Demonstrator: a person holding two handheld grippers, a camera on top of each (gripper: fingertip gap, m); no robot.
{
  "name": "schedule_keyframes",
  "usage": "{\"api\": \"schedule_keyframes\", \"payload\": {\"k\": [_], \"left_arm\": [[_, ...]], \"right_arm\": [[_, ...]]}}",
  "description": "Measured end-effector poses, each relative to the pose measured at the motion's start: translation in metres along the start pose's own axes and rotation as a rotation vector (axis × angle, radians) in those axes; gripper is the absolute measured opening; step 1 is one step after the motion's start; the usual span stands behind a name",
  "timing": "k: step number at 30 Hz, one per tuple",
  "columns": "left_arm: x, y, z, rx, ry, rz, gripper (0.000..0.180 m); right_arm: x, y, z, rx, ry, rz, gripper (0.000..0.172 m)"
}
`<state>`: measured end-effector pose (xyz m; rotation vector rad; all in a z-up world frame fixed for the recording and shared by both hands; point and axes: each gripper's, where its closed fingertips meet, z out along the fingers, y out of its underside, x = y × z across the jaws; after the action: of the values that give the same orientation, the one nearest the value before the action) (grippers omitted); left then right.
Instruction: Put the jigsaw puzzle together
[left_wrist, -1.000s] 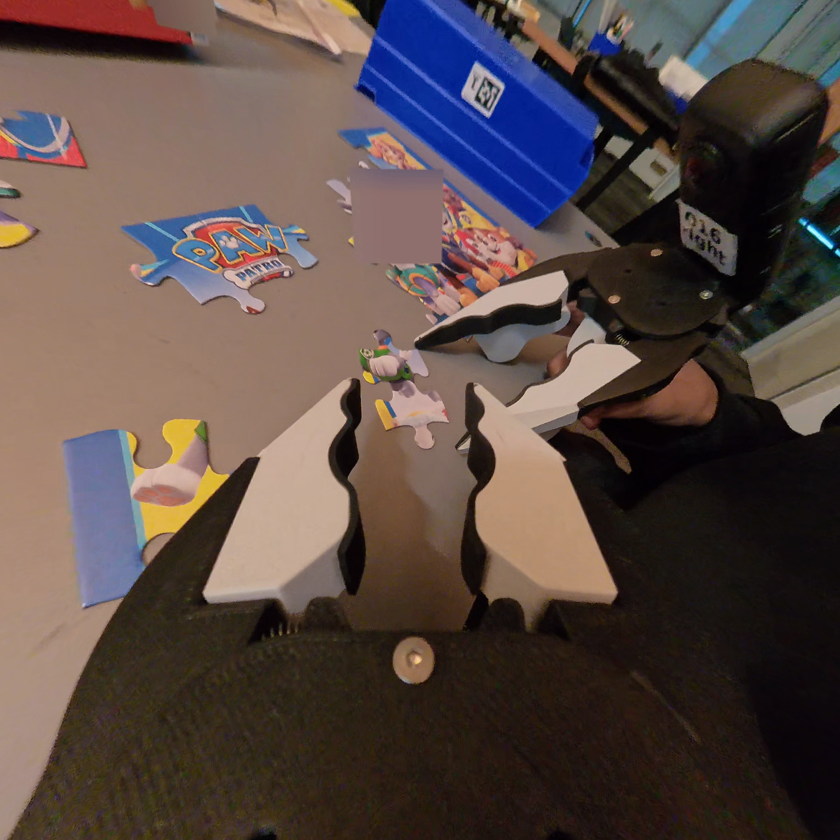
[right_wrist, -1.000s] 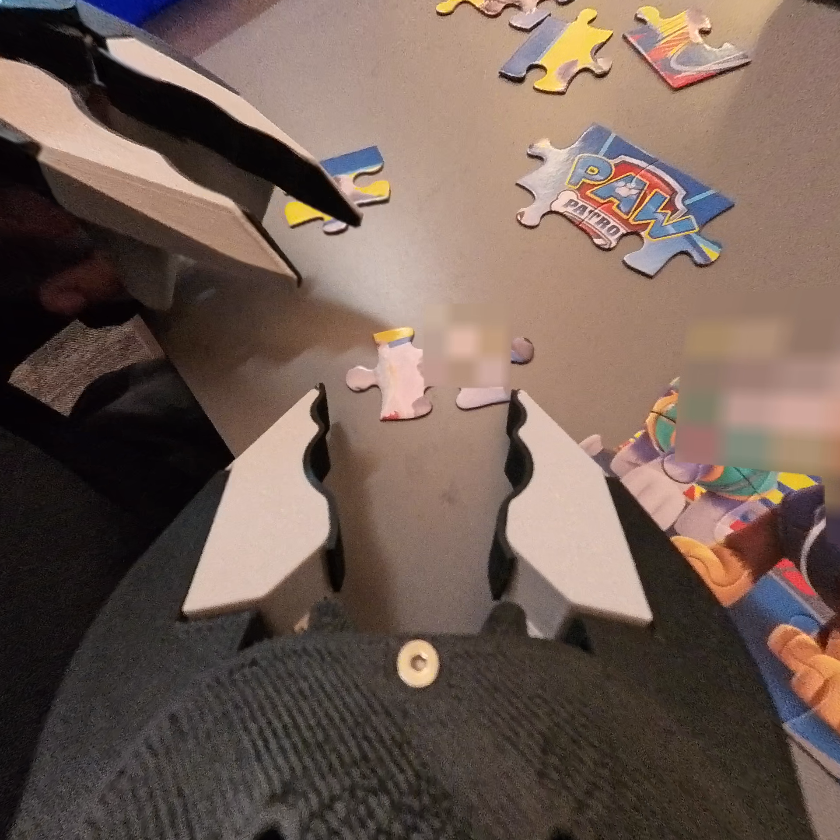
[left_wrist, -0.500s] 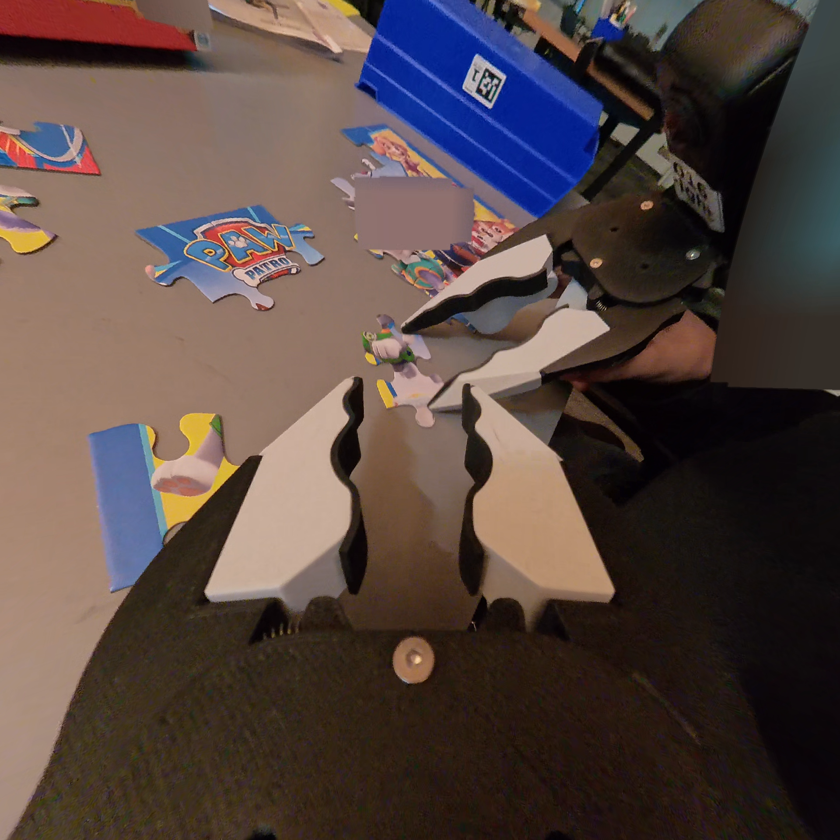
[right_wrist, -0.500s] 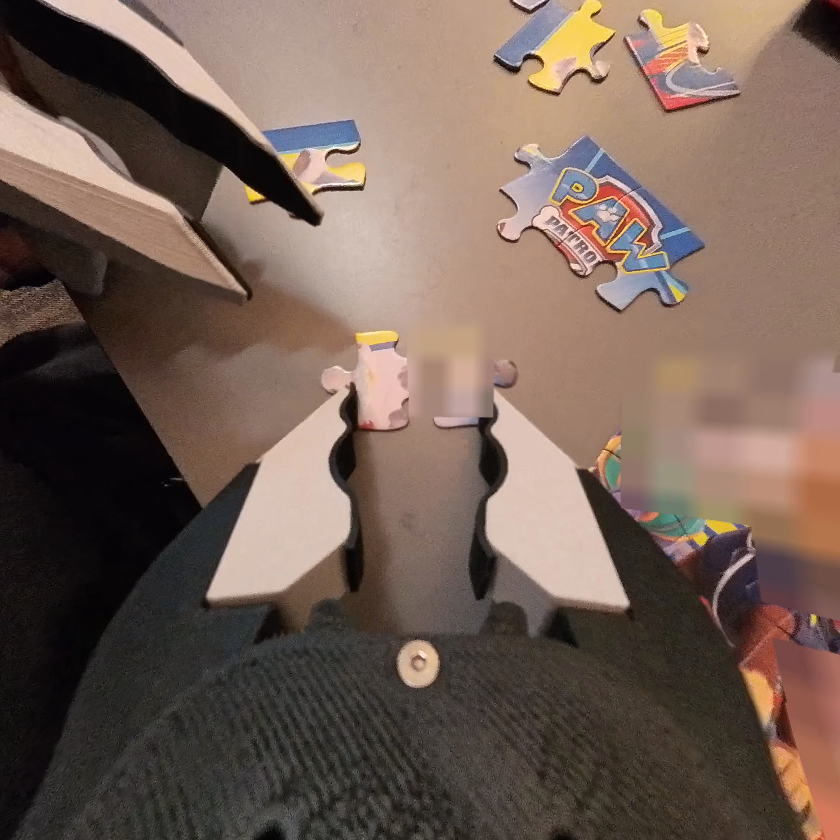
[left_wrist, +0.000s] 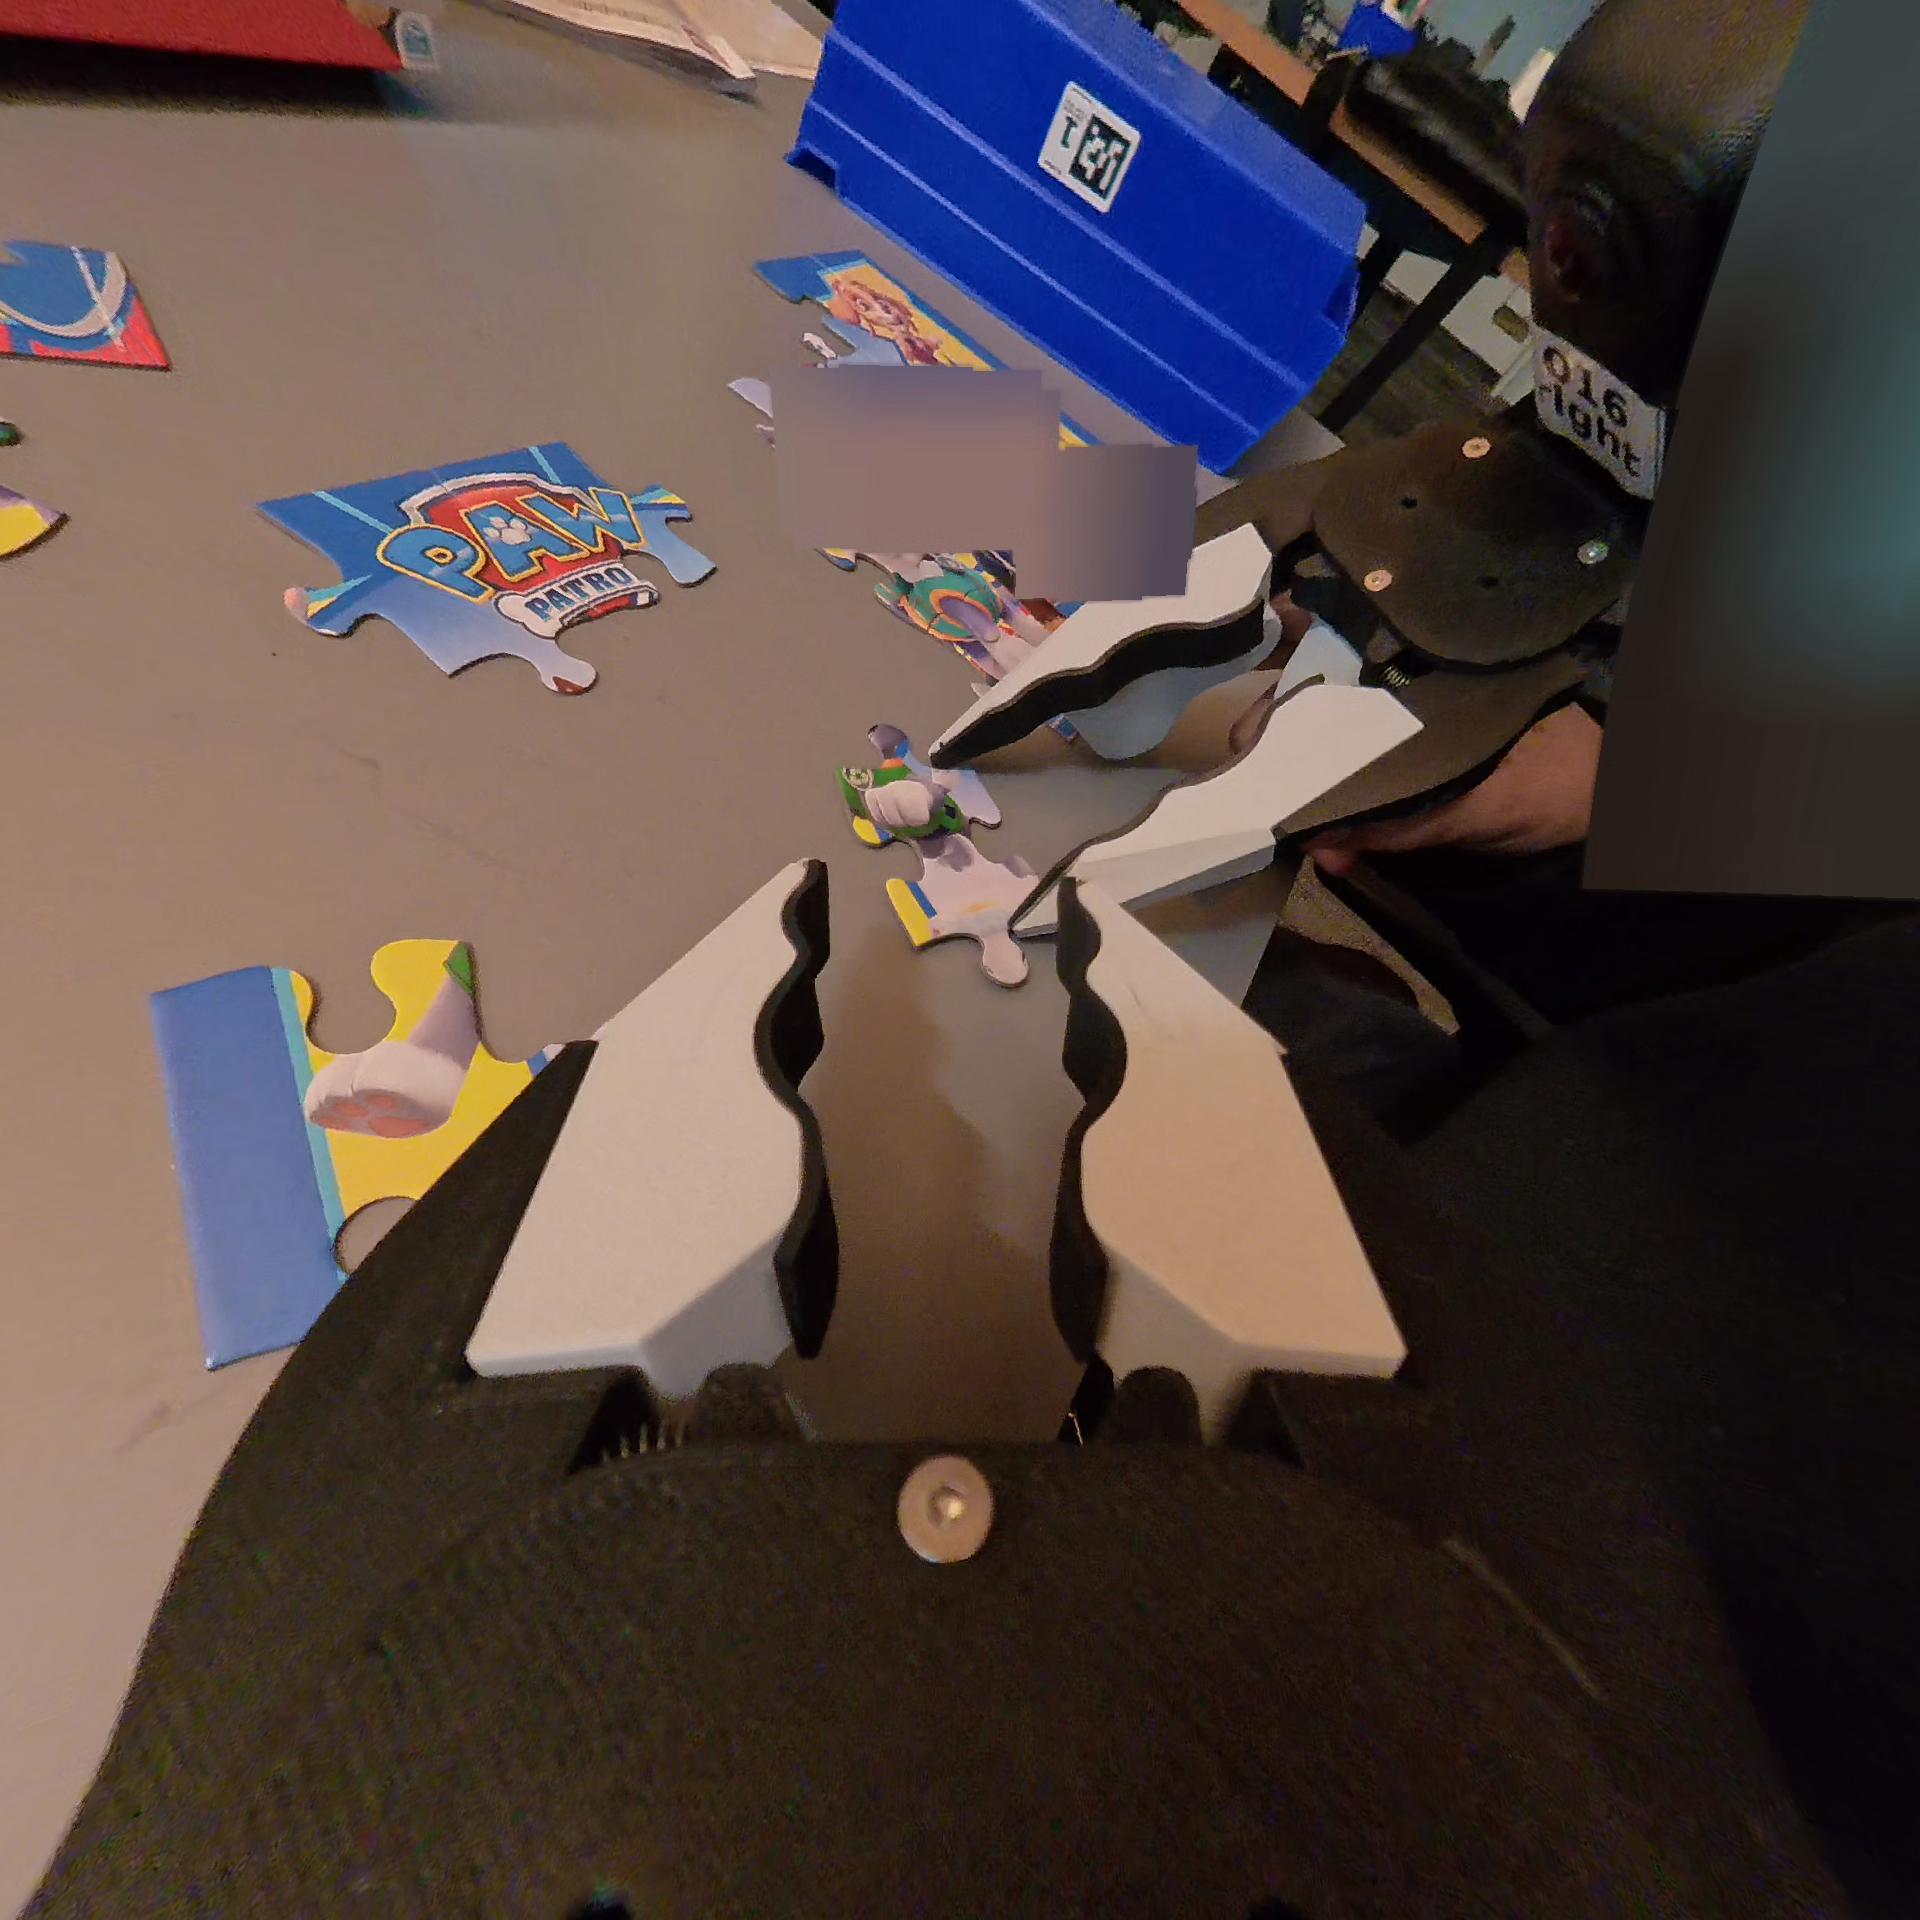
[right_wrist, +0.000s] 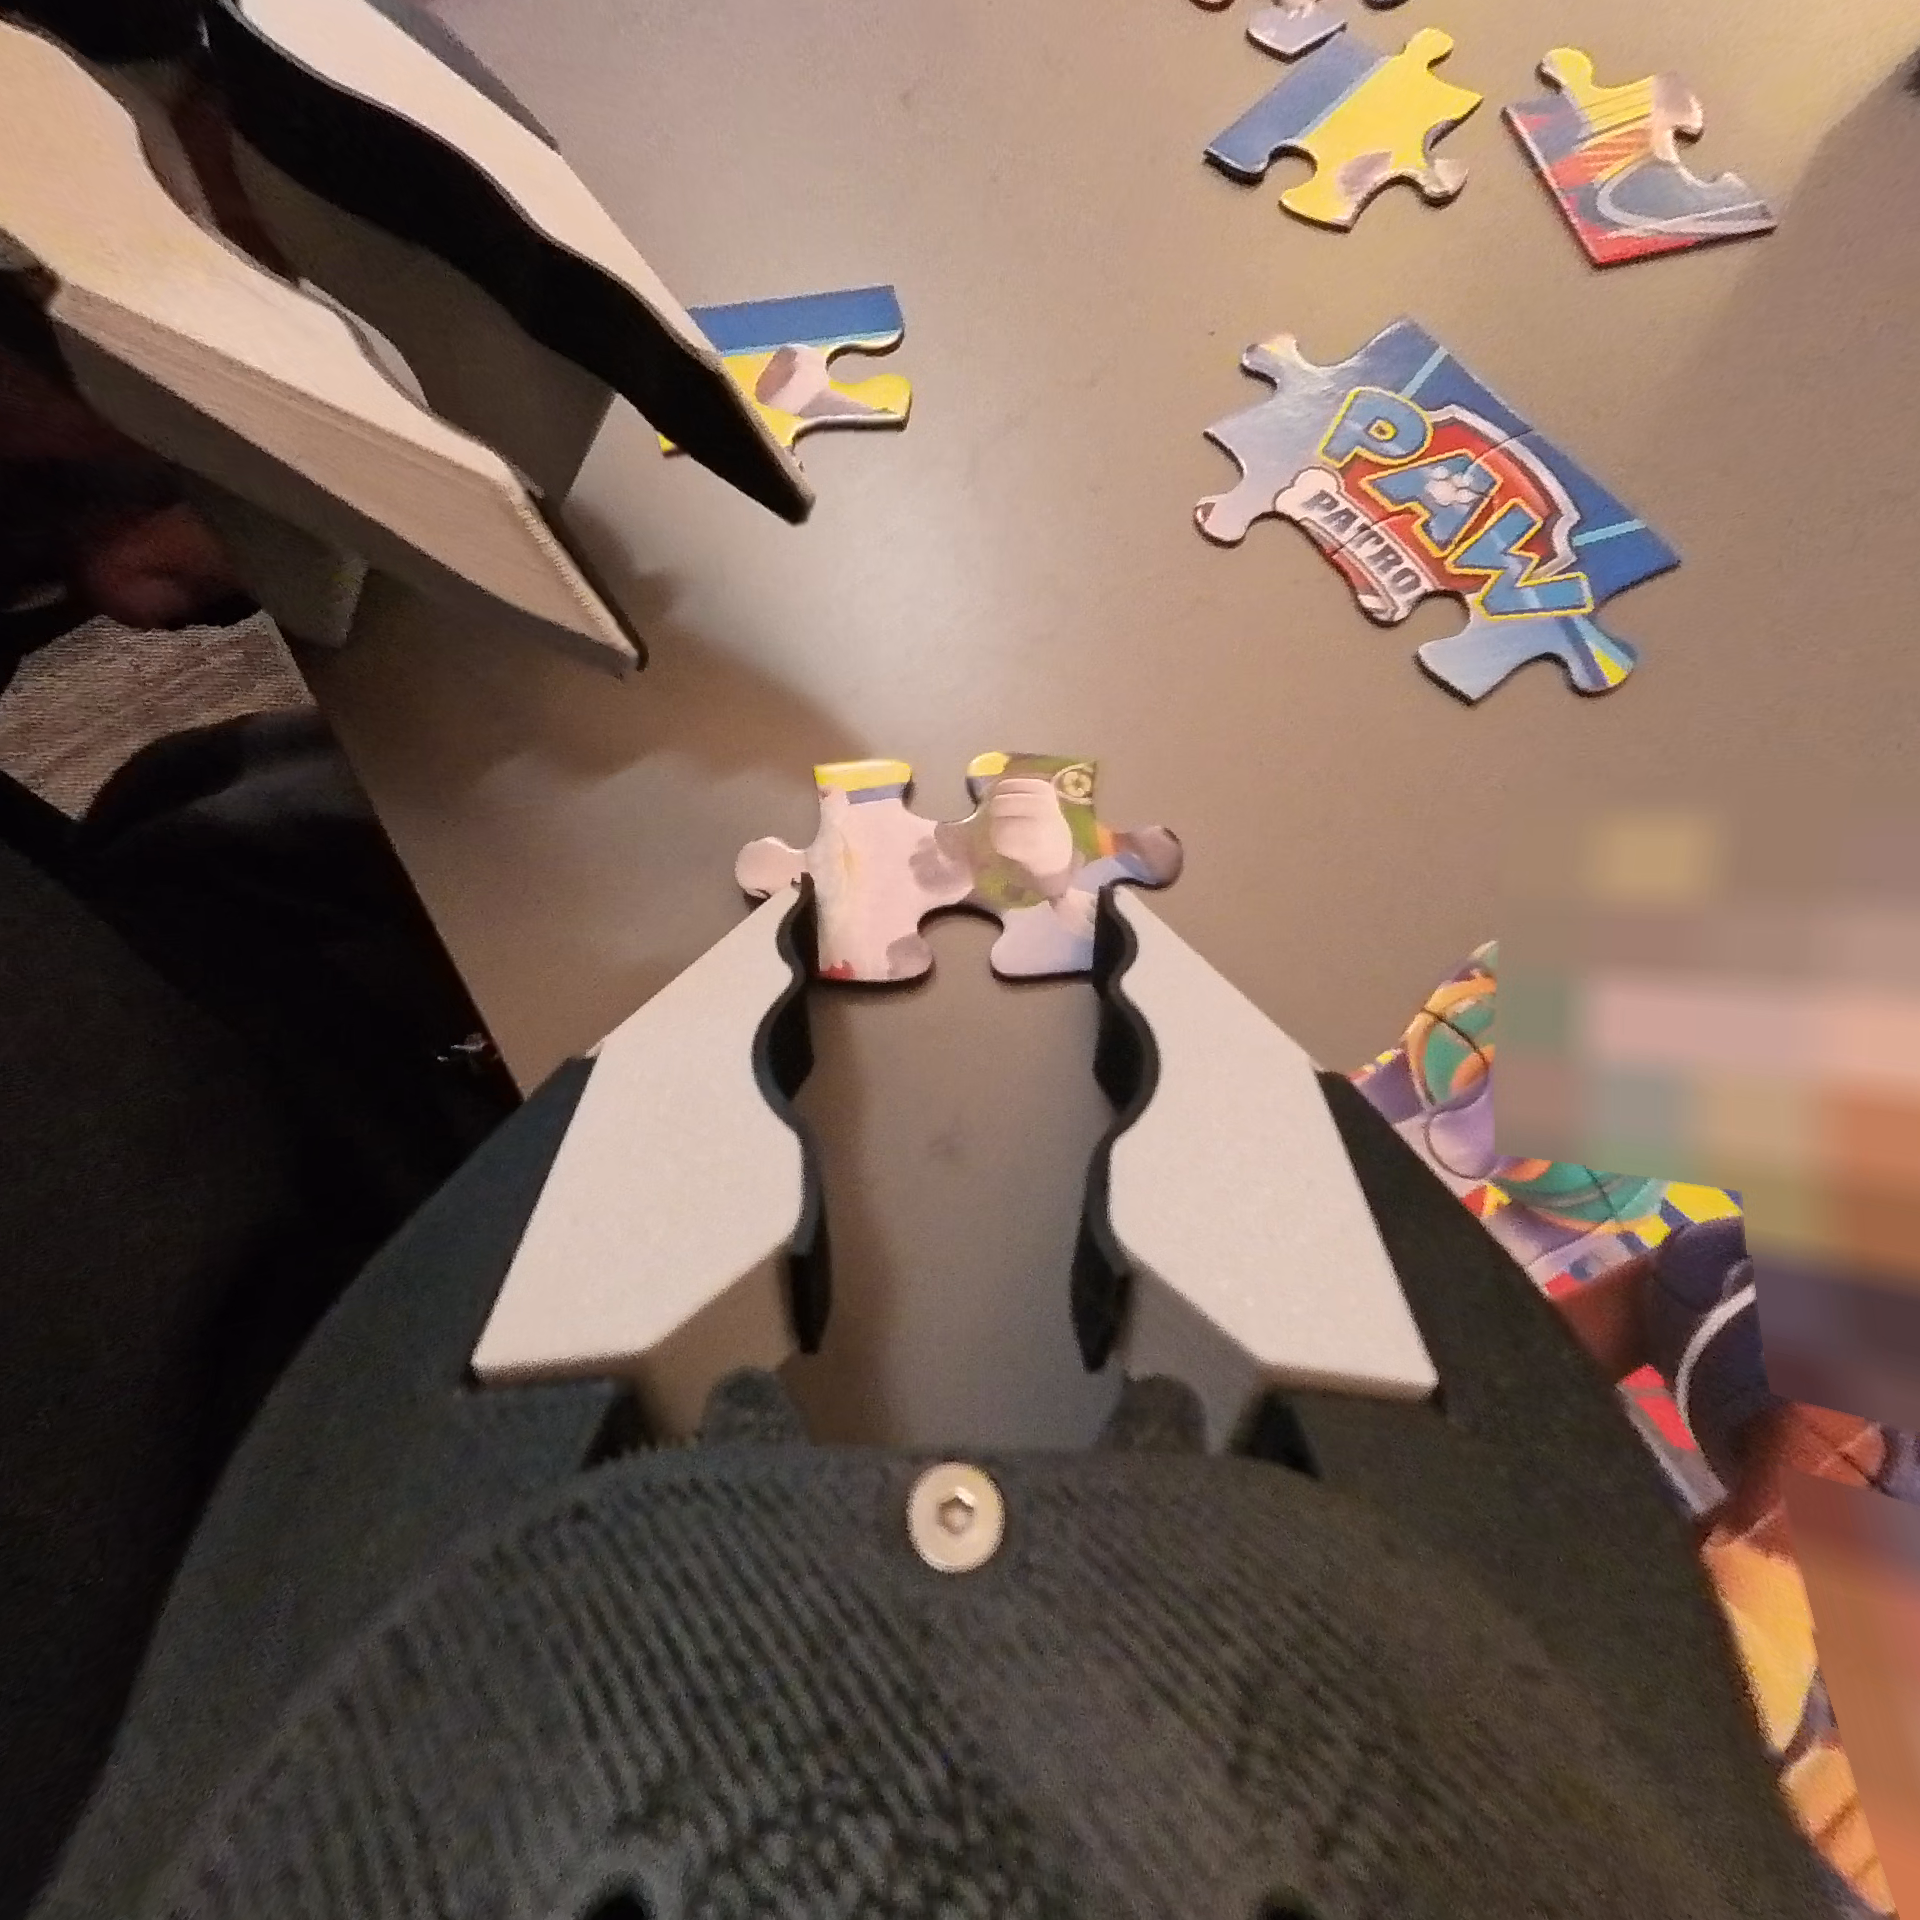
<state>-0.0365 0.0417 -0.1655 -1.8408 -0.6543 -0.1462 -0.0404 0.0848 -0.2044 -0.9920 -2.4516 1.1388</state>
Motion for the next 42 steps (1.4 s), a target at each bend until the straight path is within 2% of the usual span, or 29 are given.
{"api": "schedule_keyframes", "payload": {"k": [13, 15, 18, 22, 24, 25, 26, 28, 31, 38, 42], "left_arm": [[0.003, 0.000, 0.003, 0.001, 0.014, -0.011, 0.039], [0.010, -0.001, 0.008, 0.004, 0.091, -0.083, 0.034], [0.024, -0.005, 0.014, -0.004, 0.249, -0.228, 0.035], [0.040, -0.010, 0.021, -0.010, 0.385, -0.360, 0.035], [0.049, -0.010, 0.025, -0.028, 0.449, -0.413, 0.020], [0.052, -0.011, 0.027, -0.034, 0.476, -0.436, 0.010], [0.054, -0.012, 0.029, -0.031, 0.490, -0.456, 0.006], [0.052, -0.011, 0.033, -0.036, 0.477, -0.480, 0.000], [0.052, -0.014, 0.037, -0.027, 0.482, -0.522, 0.000], [0.036, -0.033, 0.042, 0.121, 0.439, -0.636, 0.000], [0.037, -0.037, 0.043, 0.151, 0.459, -0.671, 0.000]], "right_arm": [[-0.010, -0.010, -0.022, 0.108, 0.020, -0.104, 0.052], [-0.011, -0.015, -0.027, 0.141, 0.024, -0.130, 0.052], [-0.015, -0.023, -0.035, 0.195, 0.025, -0.184, 0.053], [-0.017, -0.029, -0.046, 0.242, 0.041, -0.265, 0.052], [-0.016, -0.029, -0.049, 0.250, 0.053, -0.297, 0.052], [-0.015, -0.029, -0.051, 0.253, 0.061, -0.308, 0.036], [-0.014, -0.029, -0.053, 0.262, 0.072, -0.321, 0.037], [-0.014, -0.031, -0.057, 0.285, 0.084, -0.330, 0.038], [-0.010, -0.029, -0.060, 0.292, 0.095, -0.307, 0.040], [0.003, -0.026, -0.066, 0.293, 0.168, -0.247, 0.039], [0.007, -0.018, -0.059, 0.261, 0.172, -0.224, 0.038]]}}
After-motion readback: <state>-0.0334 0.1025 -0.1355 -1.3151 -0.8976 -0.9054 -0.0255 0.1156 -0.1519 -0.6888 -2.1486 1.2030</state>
